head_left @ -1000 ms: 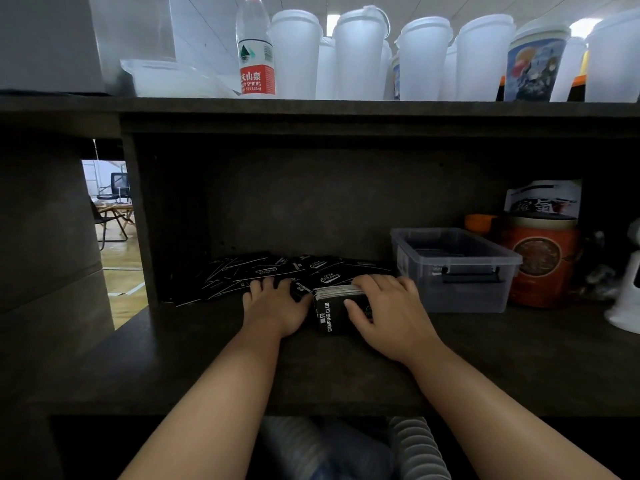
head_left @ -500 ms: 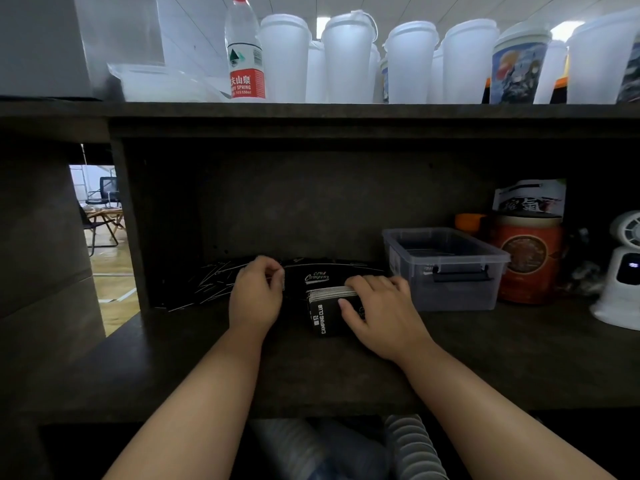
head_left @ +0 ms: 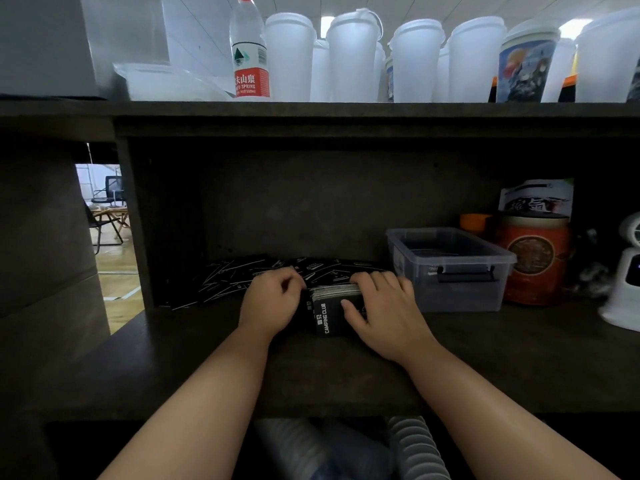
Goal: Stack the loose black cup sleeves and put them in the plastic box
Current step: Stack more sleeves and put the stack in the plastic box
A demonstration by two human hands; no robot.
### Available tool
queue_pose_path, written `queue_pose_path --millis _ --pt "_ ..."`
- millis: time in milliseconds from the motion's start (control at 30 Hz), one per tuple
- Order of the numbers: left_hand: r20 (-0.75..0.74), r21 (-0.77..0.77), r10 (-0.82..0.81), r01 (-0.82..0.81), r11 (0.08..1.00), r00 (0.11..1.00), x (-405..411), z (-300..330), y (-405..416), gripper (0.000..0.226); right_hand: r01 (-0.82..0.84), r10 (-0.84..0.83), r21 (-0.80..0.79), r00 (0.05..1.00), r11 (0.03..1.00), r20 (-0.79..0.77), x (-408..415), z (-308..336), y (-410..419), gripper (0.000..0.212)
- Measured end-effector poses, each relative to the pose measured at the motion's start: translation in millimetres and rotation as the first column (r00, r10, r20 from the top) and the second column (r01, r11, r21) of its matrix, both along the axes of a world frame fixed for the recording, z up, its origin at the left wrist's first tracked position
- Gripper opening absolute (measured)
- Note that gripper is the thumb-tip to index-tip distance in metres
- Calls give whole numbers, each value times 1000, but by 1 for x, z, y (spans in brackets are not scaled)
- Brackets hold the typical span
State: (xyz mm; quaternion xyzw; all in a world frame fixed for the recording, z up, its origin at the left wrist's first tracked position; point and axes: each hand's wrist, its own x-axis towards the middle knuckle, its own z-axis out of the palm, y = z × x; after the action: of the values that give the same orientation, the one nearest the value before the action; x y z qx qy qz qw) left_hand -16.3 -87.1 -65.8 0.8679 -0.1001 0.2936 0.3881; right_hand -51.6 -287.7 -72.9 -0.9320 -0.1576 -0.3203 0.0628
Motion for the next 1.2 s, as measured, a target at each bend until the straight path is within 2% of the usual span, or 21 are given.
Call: queue_pose_path --millis 67,133,267,400,467,500,567,633,667,700,767,833,900,967,1067,1133,1200 --pt "40 63 109 -112 992 993 5 -1 2 16 -4 4 7 1000 1000 27 -2 1 0 61" --pt "26 195 175 -177 965 984 11 -5 3 28 2 -2 6 999 1000 33 -3 0 0 59" --pt "-41 436 219 -180 882 975 15 -8 1 43 3 -3 -1 1000 1000 22 -5 2 0 58" --pt "-53 487 198 -148 861 979 16 -10 0 54 3 -2 -23 1000 1000 25 -7 5 0 59" --pt "-7 506 211 -178 844 978 17 -9 1 43 5 -5 -23 1000 1000 23 -8 5 0 60" --pt "59 505 206 -207 838 977 16 -7 1 34 8 -8 -24 1000 1000 22 -8 5 0 60" --pt "261 382 185 -277 882 947 12 -4 -1 22 16 -15 -27 1000 1000 19 -8 4 0 60" --pt "412 133 214 -290 948 886 4 1 -3 17 17 -16 -24 1000 1000 25 -8 3 0 59" --pt "416 4 229 -253 967 880 0 3 -3 17 14 -14 -18 999 1000 29 -8 3 0 59" --pt "386 -101 228 -205 974 894 -2 5 -3 17 11 -11 -9 999 1000 31 -8 3 -1 59" --pt "263 -185 181 -135 973 948 -2 4 -2 13 1 -1 5 999 1000 32 -9 3 -1 56" --pt "98 -216 44 -22 976 994 4 0 2 5 -13 12 21 1000 1000 21 -10 4 -1 52" --pt "-66 -242 -125 106 965 990 6 -3 4 15 -18 18 51 1000 999 13 -9 3 -1 52" --pt "-124 -112 -183 169 979 975 8 -6 6 26 -3 3 53 1000 999 2 -8 3 0 56" --pt "-127 118 -168 183 976 978 5 -7 2 39 29 -29 -13 1000 999 -10 -7 3 0 66" --pt "-95 179 -99 115 977 990 0 -4 -2 42 29 -29 -27 1000 999 -8 -6 2 -1 68" --pt "-50 181 59 -49 982 997 -1 -2 -3 42 26 -27 -28 1000 999 -7 -5 1 -1 63"
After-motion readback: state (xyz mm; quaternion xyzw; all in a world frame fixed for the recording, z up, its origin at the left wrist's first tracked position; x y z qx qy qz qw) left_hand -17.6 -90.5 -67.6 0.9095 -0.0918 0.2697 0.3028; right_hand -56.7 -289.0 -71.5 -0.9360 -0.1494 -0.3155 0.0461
